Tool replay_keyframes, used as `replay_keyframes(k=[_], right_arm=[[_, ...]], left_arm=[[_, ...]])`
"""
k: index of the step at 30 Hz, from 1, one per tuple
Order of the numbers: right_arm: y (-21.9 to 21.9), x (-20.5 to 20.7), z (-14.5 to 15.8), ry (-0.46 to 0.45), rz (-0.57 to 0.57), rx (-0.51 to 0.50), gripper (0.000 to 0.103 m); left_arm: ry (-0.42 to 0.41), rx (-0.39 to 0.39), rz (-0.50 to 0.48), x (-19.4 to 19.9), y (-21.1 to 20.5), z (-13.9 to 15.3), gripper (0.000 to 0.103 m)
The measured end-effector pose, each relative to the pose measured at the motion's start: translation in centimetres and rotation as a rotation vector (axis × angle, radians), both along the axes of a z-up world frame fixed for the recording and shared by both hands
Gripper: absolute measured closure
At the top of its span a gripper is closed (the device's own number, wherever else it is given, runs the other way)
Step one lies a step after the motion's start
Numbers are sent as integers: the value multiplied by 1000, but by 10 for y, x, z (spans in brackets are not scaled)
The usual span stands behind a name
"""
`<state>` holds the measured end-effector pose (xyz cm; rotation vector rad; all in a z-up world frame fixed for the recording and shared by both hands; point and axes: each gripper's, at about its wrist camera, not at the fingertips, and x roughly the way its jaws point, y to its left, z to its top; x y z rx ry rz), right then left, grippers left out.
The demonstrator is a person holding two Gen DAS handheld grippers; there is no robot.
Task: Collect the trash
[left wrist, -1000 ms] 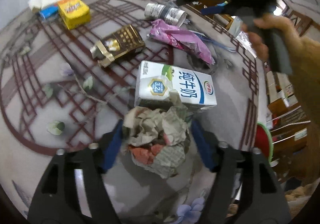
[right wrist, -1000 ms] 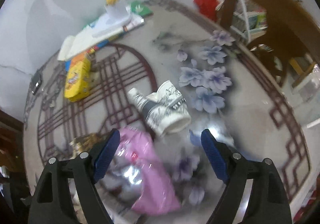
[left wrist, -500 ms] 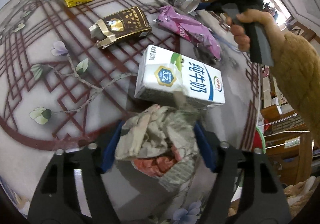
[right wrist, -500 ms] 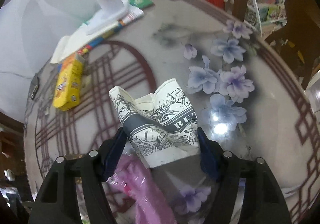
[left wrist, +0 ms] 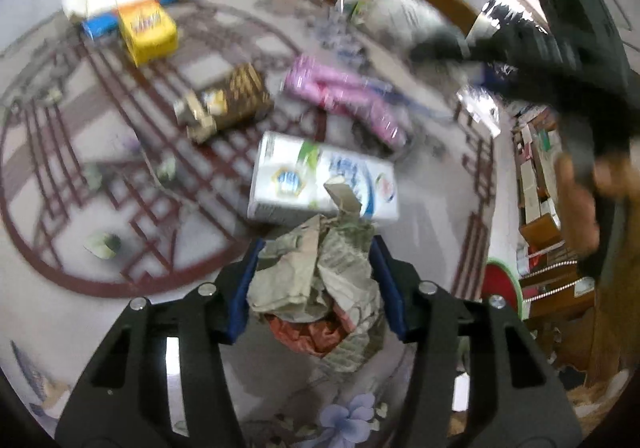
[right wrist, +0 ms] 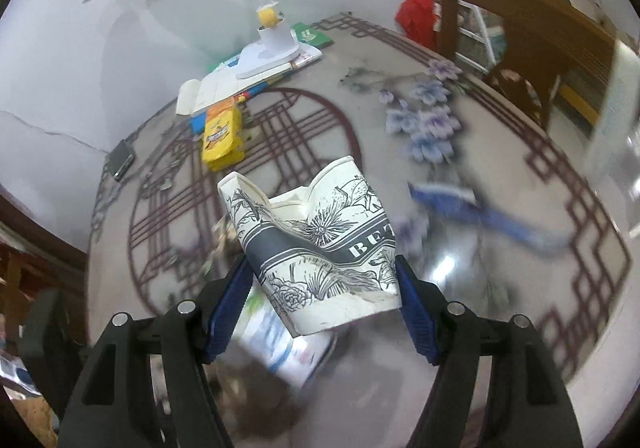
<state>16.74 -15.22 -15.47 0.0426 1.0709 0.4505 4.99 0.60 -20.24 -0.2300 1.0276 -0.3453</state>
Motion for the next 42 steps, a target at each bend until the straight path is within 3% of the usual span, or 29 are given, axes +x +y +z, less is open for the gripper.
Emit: replay_keyframes(k=[5,14,25,26,28,33,37,42], right_arm=[[-24,-47,23,-46,-109,28,35],[-67,-110,69,-176,-248,49,34],[-108,-165,81,-229,-386,57,39],[-110,-166,79,-224,-388,48,44],[-113,-165,69,-203,-387,39,45],[-120,-156,4,-24,-395,-46,33],[-130,-147,-42,126,-440,28,32],[-130,-131,-64,181,-447,36,32]], left_arm=[[-94,88,3,0,-10,41,52],[-226,88,-27,-9,-37,101,52],[-270,90,-93,-25,-67,116,51],[-272,90,-95,-26,-68,117,51],[-267,86,-97,-27,-68,116,51],[-257,77,-83,-31,-62,116,51],[-248,78,-72,-32,-57,115,51],[-240,84,-60,-30,-52,113,51]])
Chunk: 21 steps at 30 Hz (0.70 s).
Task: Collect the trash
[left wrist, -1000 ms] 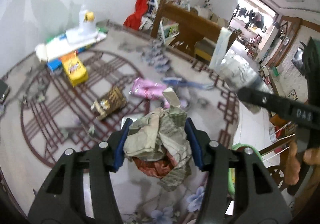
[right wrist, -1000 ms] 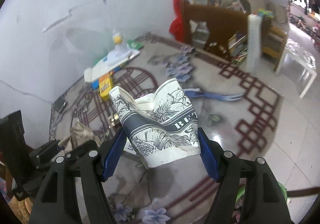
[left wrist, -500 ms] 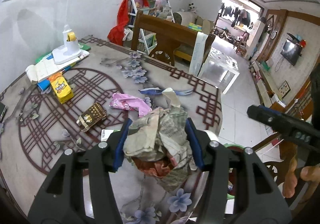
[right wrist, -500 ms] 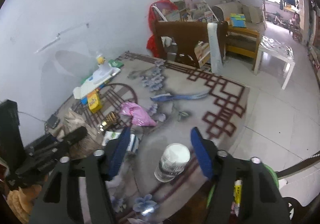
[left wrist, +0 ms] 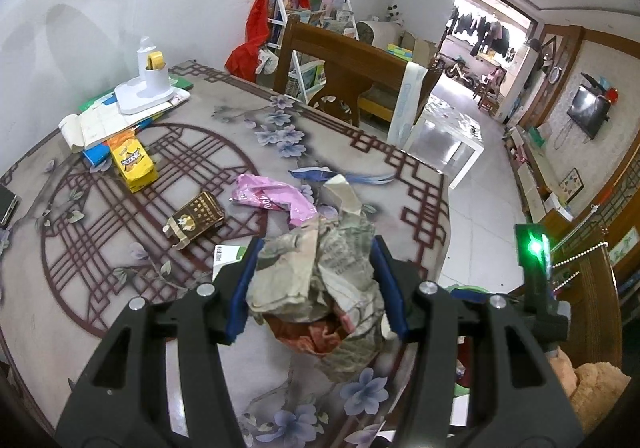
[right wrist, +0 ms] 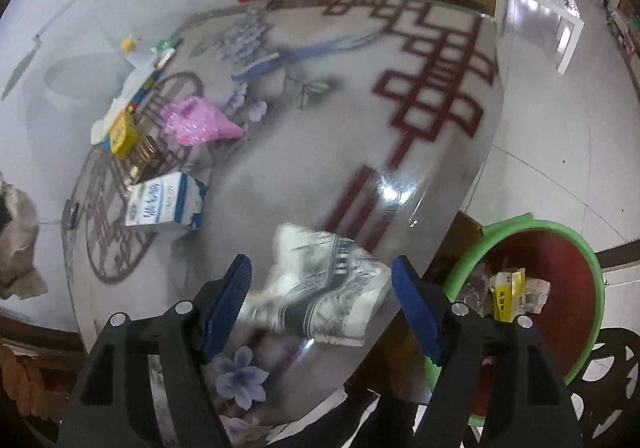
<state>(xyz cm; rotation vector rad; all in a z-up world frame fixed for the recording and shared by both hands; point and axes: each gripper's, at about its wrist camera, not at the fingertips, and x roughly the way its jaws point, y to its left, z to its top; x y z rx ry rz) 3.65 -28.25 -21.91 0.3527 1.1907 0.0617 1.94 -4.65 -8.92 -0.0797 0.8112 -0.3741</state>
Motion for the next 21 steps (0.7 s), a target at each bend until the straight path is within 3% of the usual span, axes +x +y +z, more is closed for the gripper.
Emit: replay_keyframes(k=[5,9,11,12,18,21], right_arm=[[14,3,-23,89,52,3,33],[25,2,-32,107,78,-19,33],[31,4,-31,100,96,-29,38],[35,4,-30,99,111,-35,48],[47,7,-11,32,143,-31,49],[47,8,12,-32,135,-17,49]], left_arm=[[13,-9,13,3,4,-3,51],[21,-10,24,5,7,-5,51],[28,-13,28,6,8,-7,51],[29,-13,29,7,9,-7,51],[29,-12,31,8,9,-7,51],[24,-10,35,10,9,-6,51]])
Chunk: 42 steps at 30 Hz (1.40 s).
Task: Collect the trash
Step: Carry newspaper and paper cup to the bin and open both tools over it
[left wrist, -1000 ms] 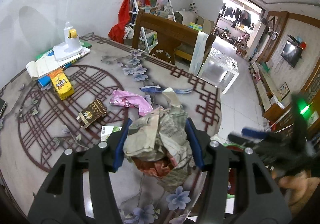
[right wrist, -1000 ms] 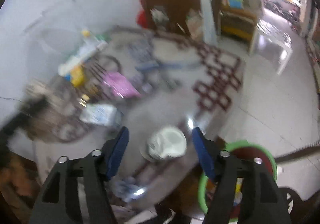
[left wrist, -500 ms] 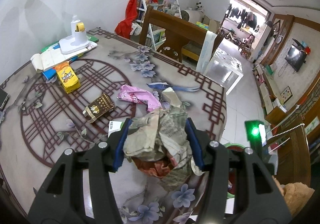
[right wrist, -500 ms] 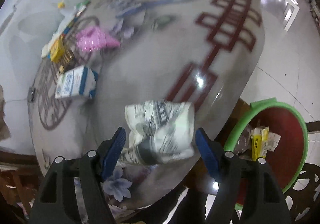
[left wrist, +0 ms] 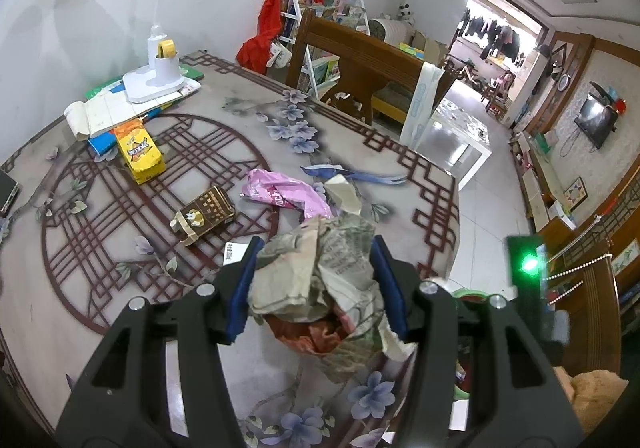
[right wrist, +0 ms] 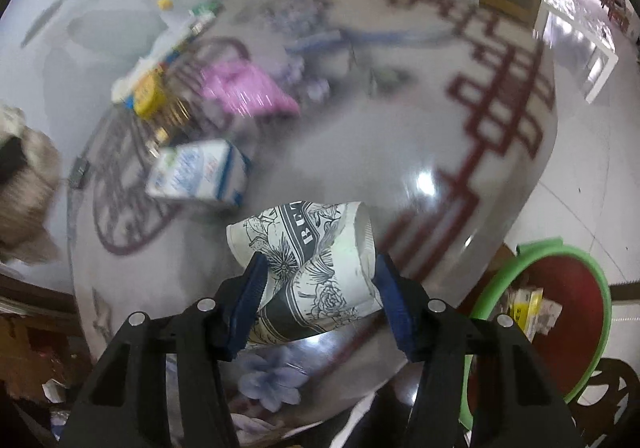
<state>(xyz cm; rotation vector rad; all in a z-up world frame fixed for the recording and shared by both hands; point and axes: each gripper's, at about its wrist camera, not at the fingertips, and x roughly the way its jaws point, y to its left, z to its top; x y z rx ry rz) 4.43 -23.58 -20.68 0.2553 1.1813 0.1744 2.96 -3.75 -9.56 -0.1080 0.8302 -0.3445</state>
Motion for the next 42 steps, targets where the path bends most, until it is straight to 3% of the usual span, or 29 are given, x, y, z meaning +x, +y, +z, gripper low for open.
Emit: replay_keyframes(k=[11,19,24,32,42], right_arm=[[-21,-15,107,-271,-56,31,48],[-61,-42,143,-372,-158,16,48],[-103,-67,137,-354,-295,0,48],[-177,-120,102,-220,-535,7,48],[-223,-164,75,-111,-687,-1,47]], left_arm=[[-52,0,-49,-1,-19,20,51],[-89,-12,-153,-8,-59,37,51],[-83,-33,-277,-17,-104,37,51],[-12,-55,-509,-34,-185,12,51],[73,-27,-700,-49,-261,-17,51]])
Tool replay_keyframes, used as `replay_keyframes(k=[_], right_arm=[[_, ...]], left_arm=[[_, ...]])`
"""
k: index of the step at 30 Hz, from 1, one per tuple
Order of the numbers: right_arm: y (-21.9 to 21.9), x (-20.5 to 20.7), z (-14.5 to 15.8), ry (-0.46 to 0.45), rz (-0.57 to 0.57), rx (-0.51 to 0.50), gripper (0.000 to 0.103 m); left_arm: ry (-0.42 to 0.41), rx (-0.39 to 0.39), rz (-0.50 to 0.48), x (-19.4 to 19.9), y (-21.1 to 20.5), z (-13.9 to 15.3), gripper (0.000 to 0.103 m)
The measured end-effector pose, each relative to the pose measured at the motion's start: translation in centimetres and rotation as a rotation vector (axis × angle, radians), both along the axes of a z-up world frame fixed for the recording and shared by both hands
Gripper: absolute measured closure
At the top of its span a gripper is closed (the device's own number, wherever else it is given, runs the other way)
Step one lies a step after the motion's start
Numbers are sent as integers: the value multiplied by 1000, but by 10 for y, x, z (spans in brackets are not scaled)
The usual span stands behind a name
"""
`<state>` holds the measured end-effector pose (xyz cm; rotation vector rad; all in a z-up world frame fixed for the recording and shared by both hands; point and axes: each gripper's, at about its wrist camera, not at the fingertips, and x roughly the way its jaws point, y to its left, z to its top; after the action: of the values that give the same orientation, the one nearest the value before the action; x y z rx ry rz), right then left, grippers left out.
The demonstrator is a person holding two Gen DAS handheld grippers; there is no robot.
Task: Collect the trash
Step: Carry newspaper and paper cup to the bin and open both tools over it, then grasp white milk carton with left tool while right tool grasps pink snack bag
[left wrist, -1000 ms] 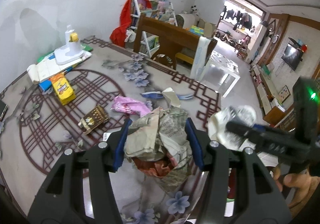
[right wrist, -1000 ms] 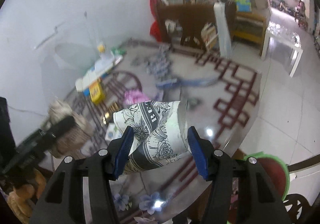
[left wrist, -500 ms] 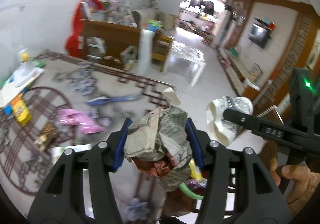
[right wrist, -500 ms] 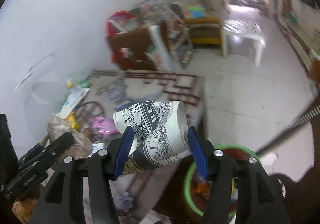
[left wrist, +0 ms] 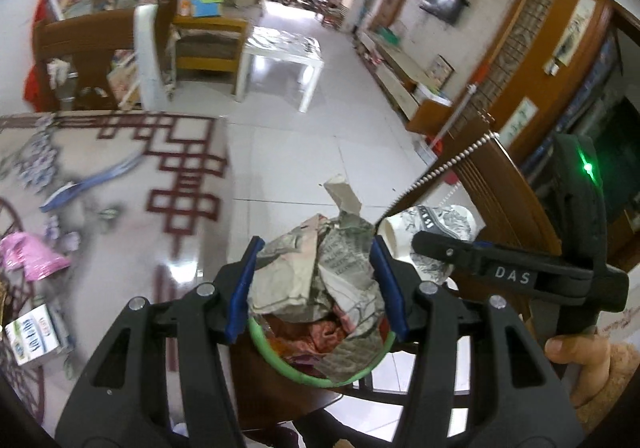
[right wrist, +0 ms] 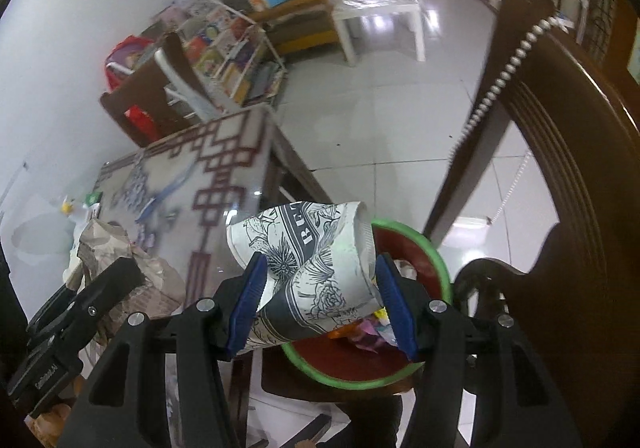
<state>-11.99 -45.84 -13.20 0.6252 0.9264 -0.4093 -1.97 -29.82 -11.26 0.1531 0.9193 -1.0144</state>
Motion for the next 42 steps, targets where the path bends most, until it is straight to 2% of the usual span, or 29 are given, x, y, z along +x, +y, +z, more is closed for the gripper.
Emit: replay_keyframes(k=[3,4,6,7,16,21,28,33,36,40,42], right_arm=[[-10,-5,0,15,-22,-5,46],[-14,-6,-1,23,-29,-3,42],[-20,-8,-3,22,-44,8,31],[-23,-9,-3,23,-53,13,30],[-34,0,-4,27,-48,33,29],[-27,12,-7,31,-7,41,29],[-7,37,-13,39,80,60,29],[16,57,-16,50,148,67,29],[33,70,-18,54,200,72,29],[72,105,-17,57,346,60,29],[100,127,-15,51,426,47,29]], left_arm=[[2,1,-40,-7,-15,-2,46],[-2,1,-47,-8,-19,-2,41],[-1,-6,-56,-7,-23,-3,38],[1,-8,-58,-7,-24,-3,35],[22,-24,-19,4,-24,0,29],[34,-19,48,16,-4,-6,27],[49,17,230,51,58,-19,26],[91,44,454,81,128,-32,26],[132,63,631,94,176,-42,26],[194,58,795,99,229,-55,26],[251,62,857,103,249,-65,26]])
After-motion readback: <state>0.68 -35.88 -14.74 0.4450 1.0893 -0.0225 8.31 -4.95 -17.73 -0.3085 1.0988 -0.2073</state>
